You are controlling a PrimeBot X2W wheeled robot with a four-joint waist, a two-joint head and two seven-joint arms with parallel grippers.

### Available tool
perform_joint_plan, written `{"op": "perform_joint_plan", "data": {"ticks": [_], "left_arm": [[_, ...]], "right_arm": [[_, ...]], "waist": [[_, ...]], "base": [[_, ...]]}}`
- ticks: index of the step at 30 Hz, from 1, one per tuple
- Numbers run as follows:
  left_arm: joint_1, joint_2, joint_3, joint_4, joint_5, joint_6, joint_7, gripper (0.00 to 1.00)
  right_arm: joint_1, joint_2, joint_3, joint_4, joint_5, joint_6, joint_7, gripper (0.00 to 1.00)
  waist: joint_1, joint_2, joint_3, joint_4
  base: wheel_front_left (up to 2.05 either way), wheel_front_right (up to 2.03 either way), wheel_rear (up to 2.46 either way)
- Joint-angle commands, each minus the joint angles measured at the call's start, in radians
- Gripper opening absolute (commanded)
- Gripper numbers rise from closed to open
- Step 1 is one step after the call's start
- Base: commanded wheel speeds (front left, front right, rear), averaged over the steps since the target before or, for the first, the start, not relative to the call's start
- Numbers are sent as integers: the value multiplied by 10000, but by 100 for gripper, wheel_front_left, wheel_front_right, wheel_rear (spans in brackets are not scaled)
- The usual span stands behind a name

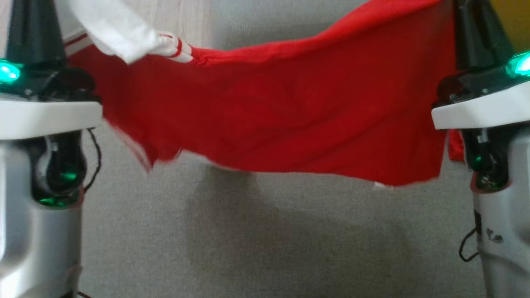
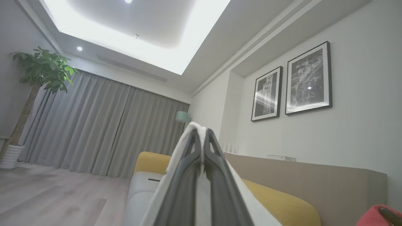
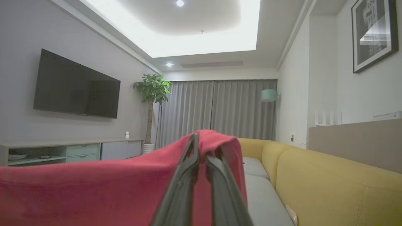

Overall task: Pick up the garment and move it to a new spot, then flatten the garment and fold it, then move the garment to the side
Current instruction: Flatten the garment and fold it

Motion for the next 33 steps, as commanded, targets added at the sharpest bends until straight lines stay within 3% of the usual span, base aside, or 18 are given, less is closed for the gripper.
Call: {"op": "perform_joint_plan", "data": {"ticks": [1, 4, 8, 13, 17, 25, 29, 33], "left_arm": [[-584, 440, 414, -452, -17, 92, 200, 0], [-904, 772, 459, -492, 110, 120, 535, 0], [-1968, 1265, 392, 432, 254, -187, 805, 0], [-4539, 1868, -30, 2710, 629, -743, 856, 0], [-6992, 2357, -486, 4830, 1140, -988, 550, 0], [-10902, 2286, -1185, 8101, 1537, -1135, -952, 0], [-11500, 2026, -1323, 8920, 1567, -1150, -1285, 0], [-11376, 1900, -1413, 8824, 1564, -1155, -1328, 0]], "right_arm": [[-124, 168, 47, -474, -100, -9, 229, 0], [-362, 255, -125, -567, -150, -9, 696, 0], [-1452, 25, -169, 34, -148, -9, 1069, 0], [-4032, -759, 470, 2040, -334, -9, 899, 0], [-6677, -1491, 1677, 4254, -1142, -9, -100, 0], [-10279, -1090, 1592, 8039, -1988, -9, -2539, 0], [-10793, -809, 990, 9055, -2358, -9, -3223, 0], [-10629, -663, 788, 9410, -2539, -9, -3333, 0]], "waist": [[0, -1, 294, 35], [0, -1, 872, 35], [0, -1, 1984, 10], [0, -1, 3564, 11], [0, -1, 4487, -57], [0, -1, 5421, 101], [0, -1, 5568, 254], [0, -1, 5655, 367]], "base": [[0, 0, 0], [0, 0, 0], [0, 0, 0], [0, 0, 0], [0, 0, 0], [0, 0, 0], [0, 0, 0], [0, 0, 0]]}}
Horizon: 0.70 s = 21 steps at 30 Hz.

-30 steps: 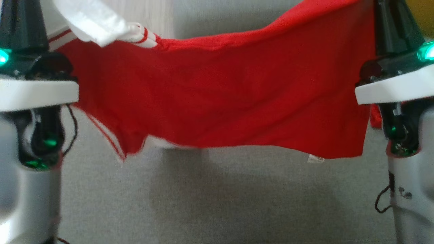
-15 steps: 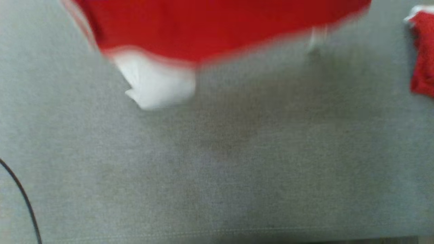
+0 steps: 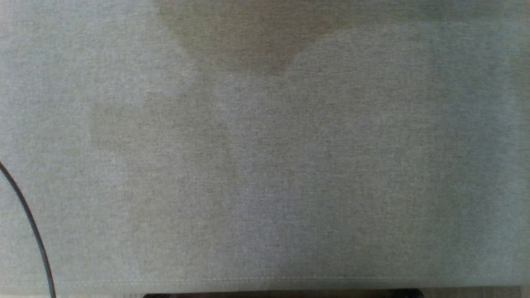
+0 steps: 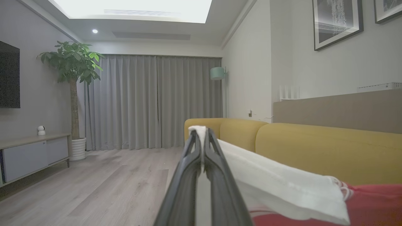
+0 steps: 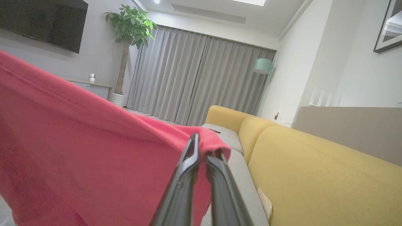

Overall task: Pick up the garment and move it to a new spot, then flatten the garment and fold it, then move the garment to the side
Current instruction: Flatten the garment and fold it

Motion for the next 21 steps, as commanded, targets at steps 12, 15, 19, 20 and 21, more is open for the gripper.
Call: {"op": "perform_joint_plan", "data": {"ticks": [12, 15, 19, 20, 21], "left_arm": [[3662, 269, -614, -1538, -238, 13, -49, 0], [4896, 337, -1166, -1711, -255, 13, -50, 0], [6352, 548, -1764, -1822, -382, 13, -50, 0], [6693, 598, -1927, -1818, -434, 12, -50, 0], [7013, 691, -2138, -1840, -451, 12, -50, 0]], "right_arm": [[2701, 109, 890, 1285, 479, -9, -49, 0], [3376, 39, 1560, 1923, 942, -9, -49, 0], [4236, -53, 2593, 2435, 1824, -9, 81, 0], [4451, -126, 2853, 2485, 2064, -9, 139, 0], [4658, -190, 3132, 2490, 2314, -9, 214, 0]], "waist": [[-1, 1, -741, 483], [-1, 1, -1242, 582], [-1, 1, -1903, 708], [-1, 1, -2074, 744], [-1, 1, -2224, 760]], "base": [[0, 0, 0], [0, 0, 0], [0, 0, 0], [0, 0, 0], [0, 0, 0]]}}
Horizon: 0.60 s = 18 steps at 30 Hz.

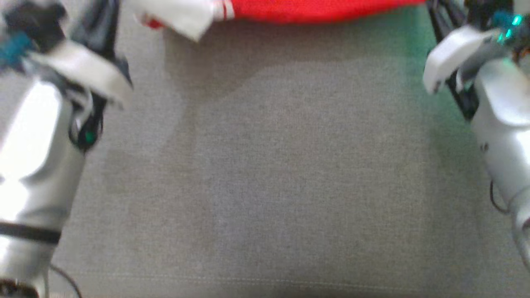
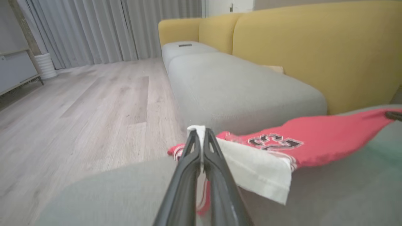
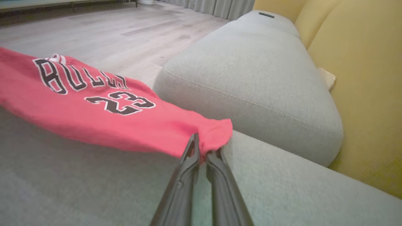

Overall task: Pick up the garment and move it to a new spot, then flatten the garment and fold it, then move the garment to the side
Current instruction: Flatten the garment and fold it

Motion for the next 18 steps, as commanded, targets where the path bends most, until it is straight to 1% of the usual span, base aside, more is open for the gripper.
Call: {"op": "perform_joint_plan", "data": {"ticks": [1, 6, 10, 13, 18], "left_arm": [[227, 751, 16, -353, -23, 14, -50, 0], [1493, 1202, -687, -535, -21, 14, -50, 0], [2323, 1429, -954, -596, -86, 14, -51, 0], [2838, 1542, -1221, -684, -144, 14, -51, 0], [3454, 1900, -1634, -1027, -166, 14, -51, 0]], "right_arm": [[443, -107, 542, -225, 495, -9, 148, 0], [1442, -718, 2007, -858, 1999, -9, 752, 0], [2124, -1368, 3109, -1659, 3113, -9, 1159, 0], [2506, -1892, 3704, -2155, 3839, -9, 1325, 0], [3073, -2593, 4568, -2797, 4821, -9, 1703, 0]], "waist": [[1, 0, -643, 158], [1, 0, -1378, 223], [1, 0, -1918, 270], [1, 0, -2255, 320], [1, 0, -2702, 329]], "base": [[0, 0, 0], [0, 0, 0], [0, 0, 0], [0, 0, 0], [0, 0, 0]]}}
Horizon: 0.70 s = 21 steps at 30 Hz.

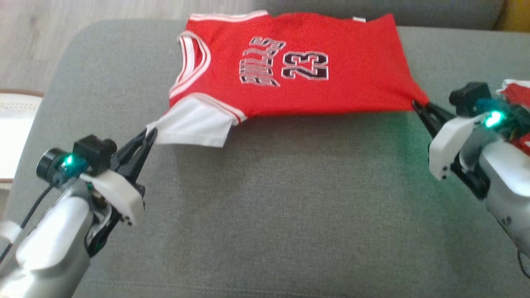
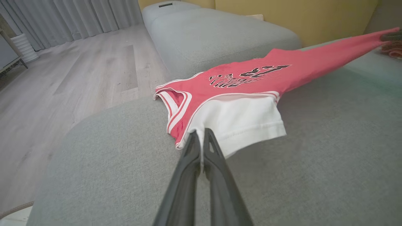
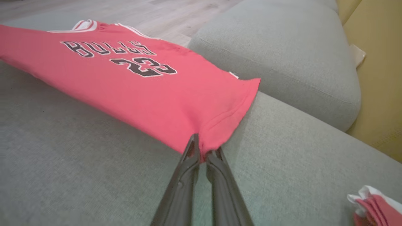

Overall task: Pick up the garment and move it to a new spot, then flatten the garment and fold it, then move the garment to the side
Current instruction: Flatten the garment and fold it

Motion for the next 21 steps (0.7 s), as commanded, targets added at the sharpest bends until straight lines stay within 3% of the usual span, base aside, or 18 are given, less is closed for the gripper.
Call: {"op": "perform_joint_plan", "data": {"ticks": [1, 13, 18, 21], "left_arm": [[-194, 674, 335, -397, -78, 14, -56, 0], [1383, 1463, 154, -1560, -652, 60, -57, 0], [2776, 1813, 353, -2447, -1348, 425, 57, 0], [3279, 2143, 407, -3145, -1429, 690, 182, 0]], "right_arm": [[310, -435, 280, -391, 392, -9, 120, 0], [1806, -1738, 1084, -2073, 2402, -9, 690, 0], [3086, -2199, 1077, -3450, 3687, -9, 1515, 0], [3451, -2614, 1036, -4239, 3824, -9, 1954, 0]], "waist": [[1, -1, -301, 25], [1, -1, -1123, -39], [1, -1, -1738, -217], [1, -1, -1726, -304]], "base": [[0, 0, 0], [0, 0, 0], [0, 0, 0], [0, 0, 0]]}}
